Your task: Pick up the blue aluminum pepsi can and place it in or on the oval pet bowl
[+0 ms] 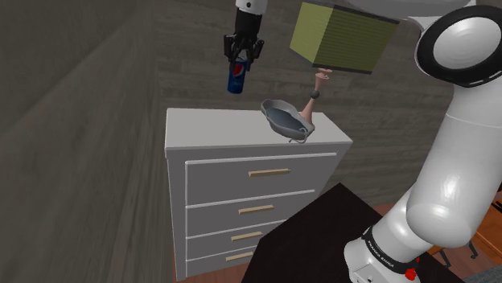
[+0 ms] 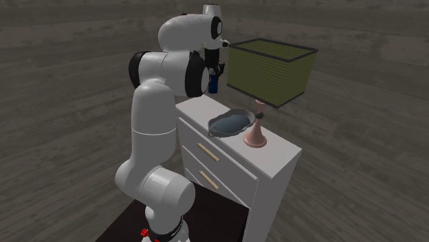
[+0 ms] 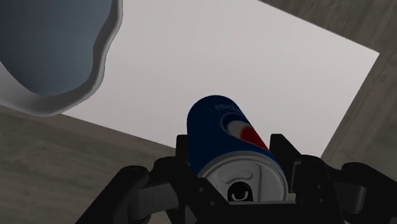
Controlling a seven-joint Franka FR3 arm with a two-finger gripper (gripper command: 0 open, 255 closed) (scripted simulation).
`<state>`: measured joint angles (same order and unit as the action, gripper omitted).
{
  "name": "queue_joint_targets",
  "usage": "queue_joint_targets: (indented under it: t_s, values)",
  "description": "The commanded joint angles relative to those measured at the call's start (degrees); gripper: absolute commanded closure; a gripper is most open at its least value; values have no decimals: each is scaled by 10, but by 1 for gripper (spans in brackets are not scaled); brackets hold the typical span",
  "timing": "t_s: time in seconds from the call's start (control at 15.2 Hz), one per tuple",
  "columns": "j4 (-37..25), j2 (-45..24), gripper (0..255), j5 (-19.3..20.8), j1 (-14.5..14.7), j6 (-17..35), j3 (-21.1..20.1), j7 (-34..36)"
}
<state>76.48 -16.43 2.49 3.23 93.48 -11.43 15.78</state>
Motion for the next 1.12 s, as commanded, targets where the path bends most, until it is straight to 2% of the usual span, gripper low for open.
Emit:
queue_joint_targets:
  t_s: [0.0, 0.26, 0.59, 1.06]
  values:
    - [-24, -5, 255, 1, 1, -19, 0, 0]
    - [-63, -15, 255, 3, 3, -48, 0, 1]
    - [74, 95, 255, -21, -37, -20, 15, -50]
    - [203, 218, 255, -40, -78, -13, 52, -128]
